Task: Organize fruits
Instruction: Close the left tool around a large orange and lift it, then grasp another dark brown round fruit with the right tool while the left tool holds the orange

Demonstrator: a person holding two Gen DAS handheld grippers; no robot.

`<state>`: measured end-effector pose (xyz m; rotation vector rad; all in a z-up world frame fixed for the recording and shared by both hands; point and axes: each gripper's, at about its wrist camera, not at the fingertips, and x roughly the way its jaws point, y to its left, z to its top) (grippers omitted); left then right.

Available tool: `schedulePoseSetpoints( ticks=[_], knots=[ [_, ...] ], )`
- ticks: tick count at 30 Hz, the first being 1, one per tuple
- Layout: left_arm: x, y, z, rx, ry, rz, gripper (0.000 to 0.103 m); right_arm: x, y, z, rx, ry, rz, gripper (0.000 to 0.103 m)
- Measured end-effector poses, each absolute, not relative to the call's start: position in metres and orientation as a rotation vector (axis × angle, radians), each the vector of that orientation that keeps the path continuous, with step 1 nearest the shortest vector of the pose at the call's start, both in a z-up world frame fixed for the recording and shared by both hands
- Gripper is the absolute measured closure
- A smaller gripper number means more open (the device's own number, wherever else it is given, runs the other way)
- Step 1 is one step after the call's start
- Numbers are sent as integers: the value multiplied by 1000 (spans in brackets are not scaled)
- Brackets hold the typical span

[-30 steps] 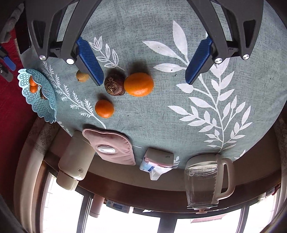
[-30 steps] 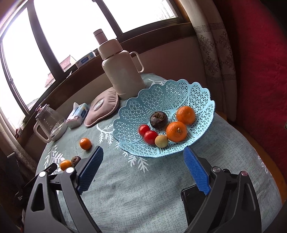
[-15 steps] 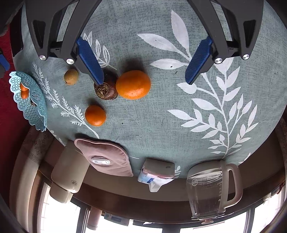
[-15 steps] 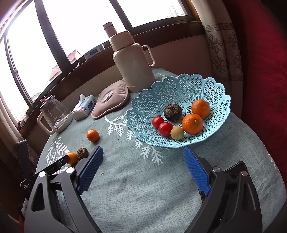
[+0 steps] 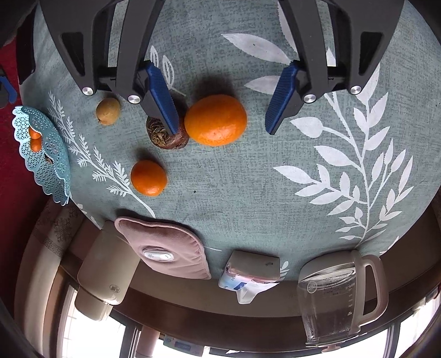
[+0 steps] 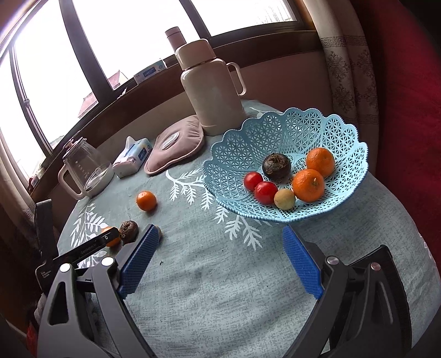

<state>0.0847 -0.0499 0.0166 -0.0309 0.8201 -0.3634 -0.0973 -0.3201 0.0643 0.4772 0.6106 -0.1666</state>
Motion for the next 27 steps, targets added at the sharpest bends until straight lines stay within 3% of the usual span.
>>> schedulePoseSetpoints(
  ticks=[1,5,27],
  knots=[
    [85,-49,16,-36,823,-367,48,-97,-319,64,474,612,-164,11],
    [85,-46,15,-68,830,-410,57,-93,-313,64,463,619,-154,11],
    [78,-1,42,-141,688,-262,57,-43,-243,64,283,693,-49,11]
  ],
)
